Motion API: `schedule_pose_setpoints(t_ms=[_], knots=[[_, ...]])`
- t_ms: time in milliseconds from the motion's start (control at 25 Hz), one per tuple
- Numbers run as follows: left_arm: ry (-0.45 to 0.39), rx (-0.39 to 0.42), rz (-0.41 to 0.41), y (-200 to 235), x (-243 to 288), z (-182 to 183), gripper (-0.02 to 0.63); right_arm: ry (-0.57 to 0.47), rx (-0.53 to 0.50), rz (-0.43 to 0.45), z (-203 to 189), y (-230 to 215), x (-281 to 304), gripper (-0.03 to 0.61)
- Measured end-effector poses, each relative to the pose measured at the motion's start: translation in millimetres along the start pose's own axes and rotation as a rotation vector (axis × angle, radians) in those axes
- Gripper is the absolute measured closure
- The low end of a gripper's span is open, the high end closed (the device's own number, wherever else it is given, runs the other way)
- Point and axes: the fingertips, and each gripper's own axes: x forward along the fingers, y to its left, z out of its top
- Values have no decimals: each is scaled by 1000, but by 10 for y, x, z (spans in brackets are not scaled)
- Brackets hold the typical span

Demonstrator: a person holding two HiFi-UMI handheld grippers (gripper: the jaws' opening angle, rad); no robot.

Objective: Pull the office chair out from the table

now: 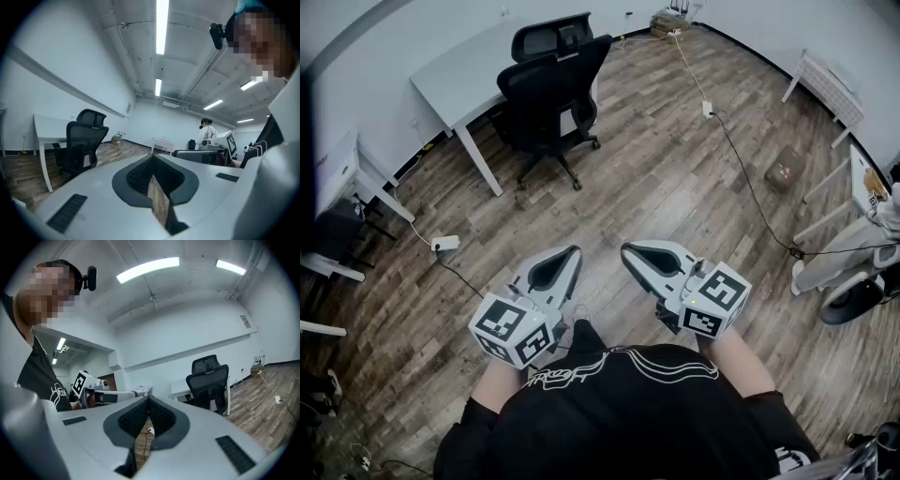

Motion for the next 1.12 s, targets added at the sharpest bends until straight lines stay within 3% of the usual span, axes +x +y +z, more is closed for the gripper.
schedule_pose_setpoints(t_ms=[160,600,960,1120], knots=[[18,9,-15,89,165,-42,606,0,-11,-15,-8,-141,59,541],[95,-1,-23,743,525,-73,606,-26,144,-21,-41,-689,533,541],[112,6,-28,1681,830,162,606,-2,139,-54,135,-1226,1324,541],[73,31,-63,1920,891,344,606,8,98,-77,250,-1352,1552,541]])
